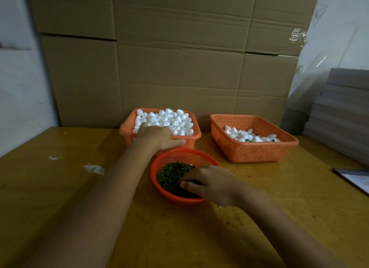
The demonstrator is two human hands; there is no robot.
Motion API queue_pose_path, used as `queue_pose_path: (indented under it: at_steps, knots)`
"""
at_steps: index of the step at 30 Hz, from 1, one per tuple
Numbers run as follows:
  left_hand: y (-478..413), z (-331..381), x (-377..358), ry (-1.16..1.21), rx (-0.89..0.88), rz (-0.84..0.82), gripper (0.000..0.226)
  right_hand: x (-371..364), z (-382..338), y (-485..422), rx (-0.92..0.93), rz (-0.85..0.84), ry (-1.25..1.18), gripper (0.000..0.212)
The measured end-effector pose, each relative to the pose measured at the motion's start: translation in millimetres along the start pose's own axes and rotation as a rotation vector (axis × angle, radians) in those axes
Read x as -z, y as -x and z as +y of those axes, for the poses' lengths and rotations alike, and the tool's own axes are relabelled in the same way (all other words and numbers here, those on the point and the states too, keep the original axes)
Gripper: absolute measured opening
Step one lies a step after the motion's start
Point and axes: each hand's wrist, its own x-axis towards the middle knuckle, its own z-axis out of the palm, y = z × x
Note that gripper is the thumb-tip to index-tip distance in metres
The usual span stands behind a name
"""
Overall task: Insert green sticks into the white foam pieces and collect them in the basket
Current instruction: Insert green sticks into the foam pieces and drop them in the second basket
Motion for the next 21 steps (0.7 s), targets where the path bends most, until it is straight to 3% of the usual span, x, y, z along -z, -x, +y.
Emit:
queue_pose_path:
  at_steps: [6,21]
  knots:
    - [-13,-4,8,0.133,0.028,-0.171,0.100,-1,1,1,0.002,0.005,-0.004,0.042]
    - [-12,7,13,0.239,0.075,-0.243,0.089,-2,1,0,-0.016,0.014,-0.006,0.041]
